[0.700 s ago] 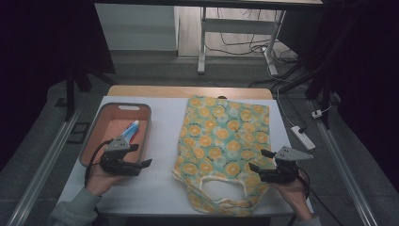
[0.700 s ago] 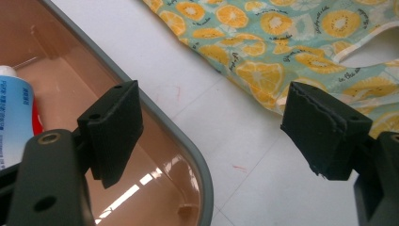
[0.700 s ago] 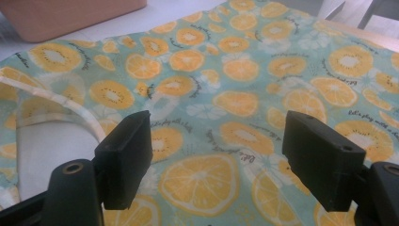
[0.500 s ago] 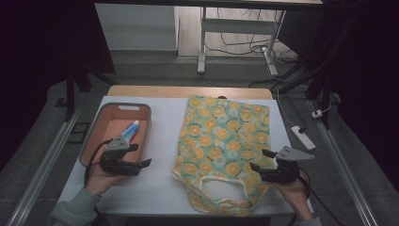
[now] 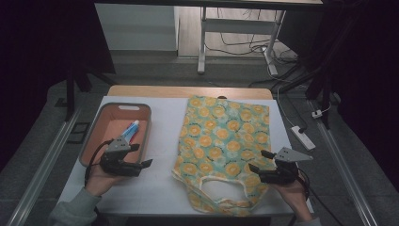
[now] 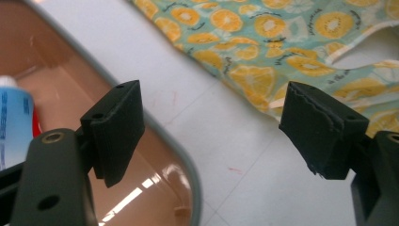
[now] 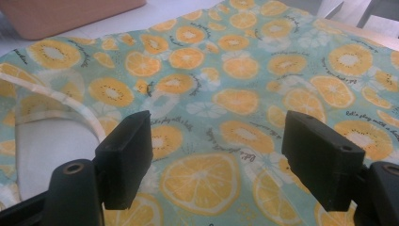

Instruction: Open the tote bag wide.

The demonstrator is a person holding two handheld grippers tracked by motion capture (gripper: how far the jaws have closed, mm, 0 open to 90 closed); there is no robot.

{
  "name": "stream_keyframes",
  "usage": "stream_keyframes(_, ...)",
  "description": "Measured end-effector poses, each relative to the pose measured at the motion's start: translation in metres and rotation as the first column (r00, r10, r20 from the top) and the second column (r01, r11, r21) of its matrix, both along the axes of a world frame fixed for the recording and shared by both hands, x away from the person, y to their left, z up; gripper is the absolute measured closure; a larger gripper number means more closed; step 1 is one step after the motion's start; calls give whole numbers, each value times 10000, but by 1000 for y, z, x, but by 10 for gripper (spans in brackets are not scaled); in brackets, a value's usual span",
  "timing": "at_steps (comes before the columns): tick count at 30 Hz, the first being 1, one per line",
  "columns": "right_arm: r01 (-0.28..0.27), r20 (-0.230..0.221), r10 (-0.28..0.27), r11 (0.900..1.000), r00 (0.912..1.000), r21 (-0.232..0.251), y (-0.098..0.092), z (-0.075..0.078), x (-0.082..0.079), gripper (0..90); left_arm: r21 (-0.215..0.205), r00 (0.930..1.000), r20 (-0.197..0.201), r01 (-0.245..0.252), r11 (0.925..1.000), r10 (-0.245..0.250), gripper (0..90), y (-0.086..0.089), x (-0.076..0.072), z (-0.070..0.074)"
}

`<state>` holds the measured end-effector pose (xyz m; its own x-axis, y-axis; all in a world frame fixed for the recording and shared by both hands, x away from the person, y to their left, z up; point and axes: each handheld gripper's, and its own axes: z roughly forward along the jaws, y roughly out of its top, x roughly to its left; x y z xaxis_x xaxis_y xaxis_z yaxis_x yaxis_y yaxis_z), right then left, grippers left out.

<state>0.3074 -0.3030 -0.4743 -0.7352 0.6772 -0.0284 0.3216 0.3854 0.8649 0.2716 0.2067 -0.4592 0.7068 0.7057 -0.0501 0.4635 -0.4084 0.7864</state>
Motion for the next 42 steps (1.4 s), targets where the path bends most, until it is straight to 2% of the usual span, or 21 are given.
stream_keyframes(7,-15,5,15,10000,10000,68,2,1,0,257,39,9981,221,574,9983,-575,219,-16,-7,11)
stream_keyframes(11,-95,34,95,9999,9999,37,6,2,-2,259,146,9924,431,1143,9933,-1149,220,-39,-5,22)
stream_keyframes(15,-166,72,166,9999,9998,27,8,3,-3,261,328,9825,389,1811,9829,-1823,226,-63,-2,25)
stream_keyframes(18,-212,24,212,9994,9998,265,7,4,-3,265,471,9766,138,2140,9757,-2148,228,-77,1,20)
stream_keyframes(20,-208,29,207,9994,9998,267,7,4,-3,265,615,9699,-28,2434,9680,-2436,231,-86,3,17)
stream_keyframes(22,-201,17,201,9995,9998,236,7,4,-3,266,617,9670,-93,2546,9651,-2545,233,-91,3,16)
stream_keyframes(25,-174,-23,175,9997,9998,198,8,2,-2,267,769,9531,-266,3027,9500,-3015,241,-104,5,13)
stream_keyframes(26,-171,-39,172,9997,9998,194,8,2,-2,267,780,9434,-367,3316,9402,-3297,244,-112,6,13)
stream_keyframes(27,-171,-60,172,9997,9998,183,8,1,-2,268,780,9434,-367,3316,9402,-3297,249,-112,6,13)
stream_keyframes(28,-171,-75,172,9998,9998,143,9,1,-2,268,776,9376,-441,3474,9345,-3449,253,-116,6,12)
stream_keyframes(31,-191,-128,192,9998,9997,93,10,-1,-1,268,904,9174,-545,3977,9130,-3942,254,-129,4,12)
stream_keyframes(32,-205,-140,206,9998,9997,65,10,-2,-1,268,933,9042,-635,4267,8995,-4224,254,-137,2,10)
stream_keyframes(33,-210,-141,211,9998,9997,61,10,-2,-1,268,933,9042,-635,4267,8995,-4224,254,-137,2,10)
stream_keyframes(34,-206,-140,207,9998,9997,73,11,-2,-1,268,1017,8943,-758,4468,8888,-4409,254,-142,1,8)
stream_keyframes(35,-207,-147,208,9998,9997,55,10,-2,-1,268,1017,8943,-758,4468,8888,-4409,254,-142,1,8)
stream_keyframes(36,-202,-148,203,9998,9997,61,10,-2,-1,269,1084,8906,-817,4542,8843,-4475,254,-145,1,7)
stream_keyframes(37,-193,-154,194,9998,9997,65,10,-2,-1,270,1115,8822,-967,4696,8758,-4608,254,-148,0,4)
stream_keyframes(38,-188,-164,189,9998,9997,66,10,-2,-1,271,1145,8772,-1059,4785,8706,-4683,254,-150,-1,2)
stream_keyframes(39,-188,-164,189,9998,9997,66,10,-2,-1,271,1145,8772,-1059,4785,8706,-4683,254,-150,-1,2)
stream_keyframes(41,-171,-184,173,9998,9997,80,10,-3,-1,271,1386,8676,-1250,4956,8574,-4812,253,-156,-2,-5)
stream_keyframes(42,-182,-187,184,9998,9997,66,10,-3,-1,271,1467,8649,-1340,5001,8534,-4838,253,-158,-2,-8)
